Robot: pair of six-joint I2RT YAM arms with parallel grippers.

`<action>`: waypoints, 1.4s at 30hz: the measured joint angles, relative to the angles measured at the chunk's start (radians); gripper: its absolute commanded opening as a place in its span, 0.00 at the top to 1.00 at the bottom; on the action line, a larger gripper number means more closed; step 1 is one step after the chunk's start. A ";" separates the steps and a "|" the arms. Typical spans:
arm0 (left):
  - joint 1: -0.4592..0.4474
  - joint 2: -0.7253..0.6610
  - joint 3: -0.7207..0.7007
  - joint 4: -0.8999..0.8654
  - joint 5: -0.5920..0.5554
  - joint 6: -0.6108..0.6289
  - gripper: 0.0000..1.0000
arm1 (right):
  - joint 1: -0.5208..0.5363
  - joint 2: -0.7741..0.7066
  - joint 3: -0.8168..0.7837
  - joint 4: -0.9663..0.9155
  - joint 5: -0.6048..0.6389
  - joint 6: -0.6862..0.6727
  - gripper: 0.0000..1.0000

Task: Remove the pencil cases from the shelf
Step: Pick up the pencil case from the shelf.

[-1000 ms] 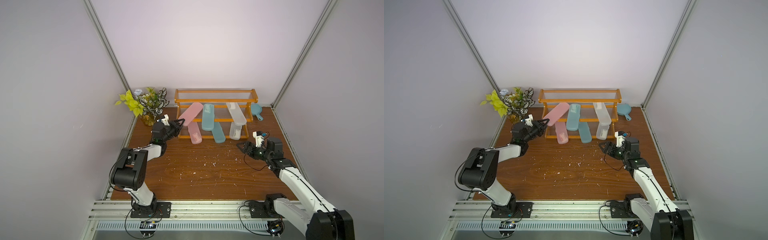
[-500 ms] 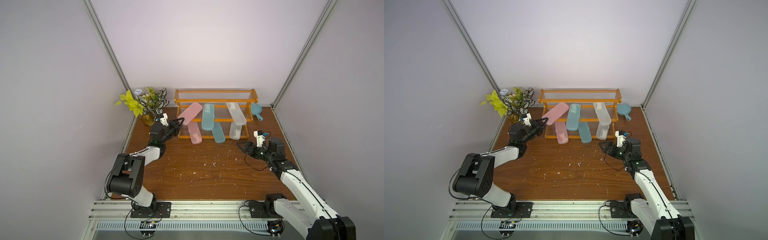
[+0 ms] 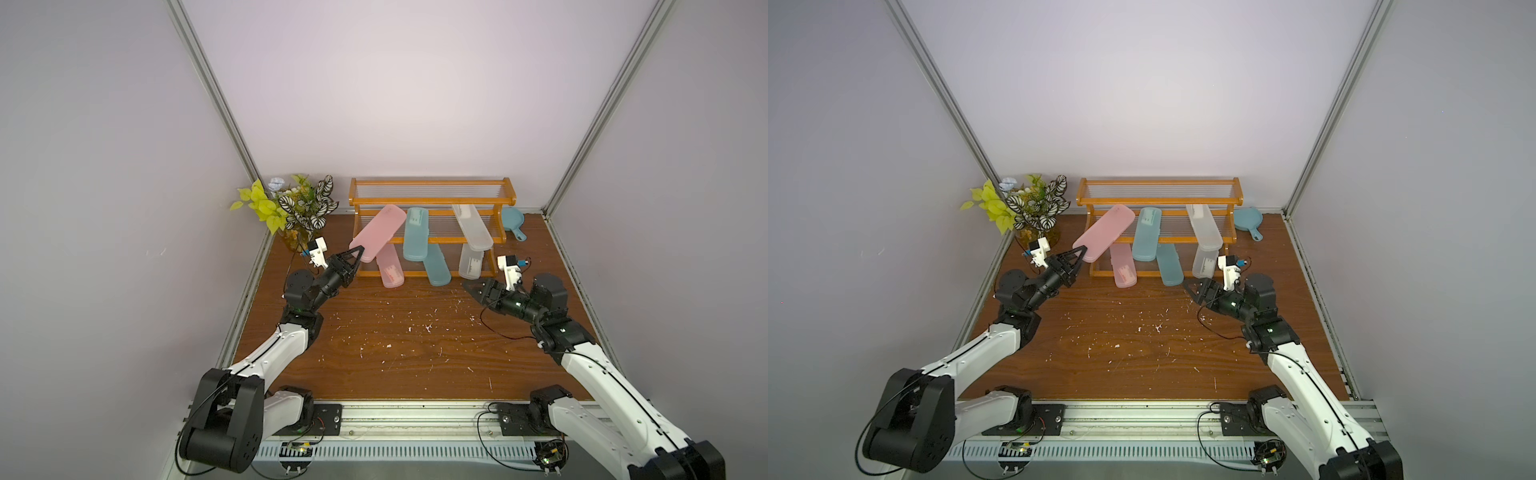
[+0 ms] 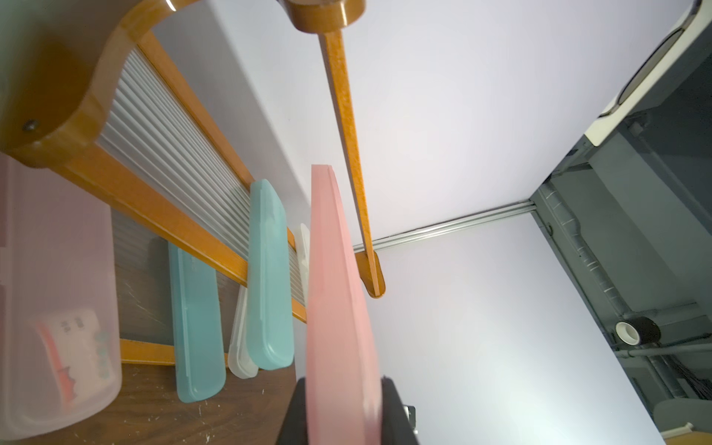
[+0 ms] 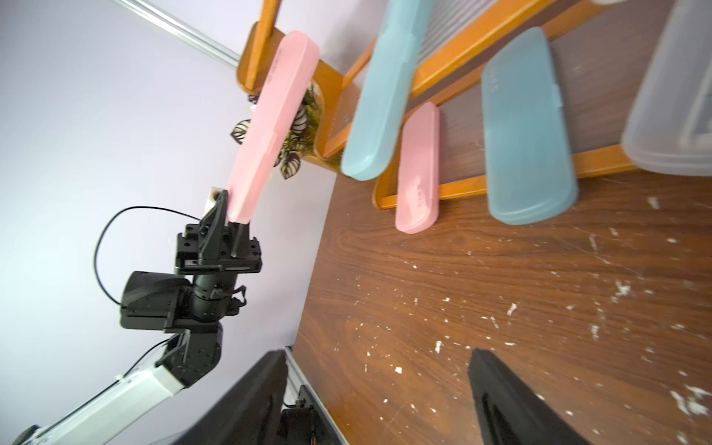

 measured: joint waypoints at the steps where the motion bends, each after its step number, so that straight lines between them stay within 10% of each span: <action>1: -0.002 -0.028 -0.013 0.000 0.001 -0.007 1.00 | 0.021 0.002 0.010 0.020 0.003 0.017 0.19; 21: -0.035 -0.359 -0.165 -0.004 0.080 -0.152 1.00 | 0.462 0.315 0.203 0.446 0.251 0.231 0.26; 42: -0.035 -0.455 -0.216 -0.006 0.107 -0.212 1.00 | 0.560 0.549 0.305 0.674 0.386 0.344 0.56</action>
